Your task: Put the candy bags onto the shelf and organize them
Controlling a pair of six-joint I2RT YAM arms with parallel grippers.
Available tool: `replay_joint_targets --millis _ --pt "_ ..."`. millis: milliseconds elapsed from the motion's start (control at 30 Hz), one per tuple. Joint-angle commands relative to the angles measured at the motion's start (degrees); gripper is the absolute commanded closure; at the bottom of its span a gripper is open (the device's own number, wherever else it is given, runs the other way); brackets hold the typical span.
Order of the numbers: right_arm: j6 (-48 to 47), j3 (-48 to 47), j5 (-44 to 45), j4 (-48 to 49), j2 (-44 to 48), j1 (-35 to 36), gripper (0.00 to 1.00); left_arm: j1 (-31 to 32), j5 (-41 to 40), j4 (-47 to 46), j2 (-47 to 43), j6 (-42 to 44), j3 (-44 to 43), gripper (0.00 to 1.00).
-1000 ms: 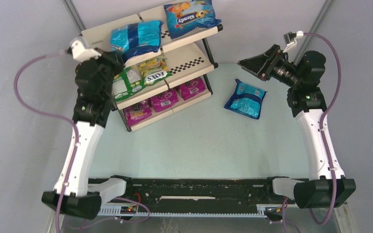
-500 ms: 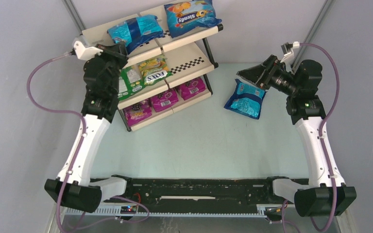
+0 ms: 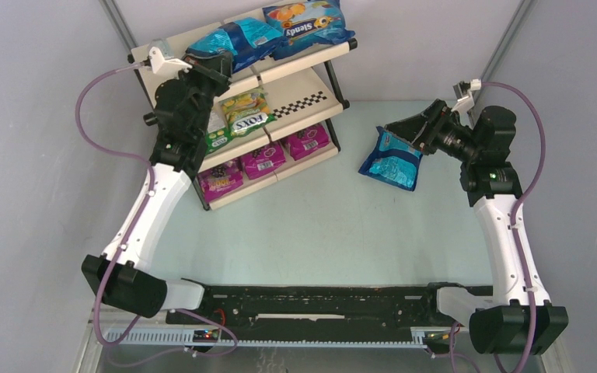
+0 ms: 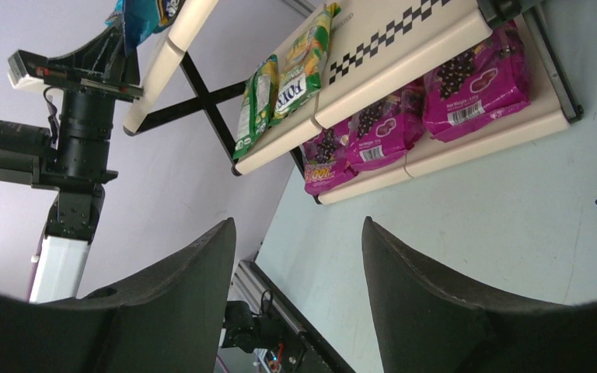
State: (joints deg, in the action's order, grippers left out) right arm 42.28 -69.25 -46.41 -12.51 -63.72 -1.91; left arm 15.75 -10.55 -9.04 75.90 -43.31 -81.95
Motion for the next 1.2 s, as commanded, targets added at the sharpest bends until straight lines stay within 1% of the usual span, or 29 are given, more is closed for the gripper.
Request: replay_joint_targets --millis 0,67,133,267,300,333,367,433,467,500,567,667,800,867,933,1033,1100,1167 --pt "-1.74 0.93 -0.01 0.15 1.64 -0.45 0.31 0.34 10.06 -5.01 -0.18 1.30 -0.81 1.00" --pt "-1.75 1.26 0.01 0.13 1.89 -0.55 0.30 0.34 12.62 -5.06 -0.43 1.18 -0.06 1.00" --pt "-1.89 1.44 -0.07 -0.03 1.94 -0.55 0.31 0.34 13.47 -5.88 -0.53 1.07 0.66 1.00" --pt "-2.08 2.13 0.05 -0.23 2.23 -0.55 0.30 0.10 13.28 -4.39 -0.49 1.31 0.64 1.00" --pt "-2.09 2.38 0.09 -0.24 2.35 -0.57 0.30 0.01 13.00 -4.02 -0.76 1.25 0.89 0.98" --pt "-2.16 2.63 0.16 -0.31 2.44 -0.56 0.30 -0.08 12.49 -3.31 -1.13 1.22 1.08 0.89" --pt "-2.29 2.96 0.25 -0.39 2.58 -0.55 0.30 -0.24 11.94 -2.37 -1.87 1.25 1.17 0.79" --pt "-2.81 3.86 0.69 -0.91 2.85 -0.55 0.30 -0.51 10.83 -0.21 -3.48 2.13 1.30 0.44" --pt "-3.33 4.34 1.10 -1.12 3.02 -0.55 0.30 -0.61 10.73 0.65 -4.65 3.04 1.43 0.30" --pt "-3.74 4.77 1.47 -1.33 3.14 -0.55 0.30 -0.63 9.89 1.28 -5.83 4.34 1.68 0.23" --pt "-4.86 5.49 2.87 -2.40 3.17 -0.49 0.30 -0.63 7.56 2.51 -8.37 5.88 2.16 0.16" --pt "-6.85 6.48 5.22 -4.81 3.37 -0.14 0.30 -0.63 5.19 5.31 -12.30 7.95 2.37 0.12" --pt "-9.96 7.88 9.28 -8.58 4.07 0.77 0.30 -0.63 0.82 10.61 -18.03 9.86 2.46 0.12" --pt "-11.69 8.44 11.95 -10.67 4.42 1.31 0.30 -0.63 -0.53 11.81 -21.22 10.00 3.49 0.12" --pt "-12.99 9.09 14.51 -12.38 4.49 1.61 0.30 -0.63 0.19 11.57 -24.63 10.08 5.91 0.12" --pt "-14.37 10.77 17.04 -13.91 4.32 1.74 0.30 -0.32 3.96 11.16 -28.64 10.91 9.09 0.12" --pt "-14.99 12.63 17.99 -14.05 4.42 1.75 0.30 1.61 4.94 11.09 -29.97 12.52 11.18 0.10" --pt "-15.14 14.77 19.23 -13.59 4.56 1.74 0.30 4.86 7.90 9.81 -30.03 14.31 13.03 0.10"
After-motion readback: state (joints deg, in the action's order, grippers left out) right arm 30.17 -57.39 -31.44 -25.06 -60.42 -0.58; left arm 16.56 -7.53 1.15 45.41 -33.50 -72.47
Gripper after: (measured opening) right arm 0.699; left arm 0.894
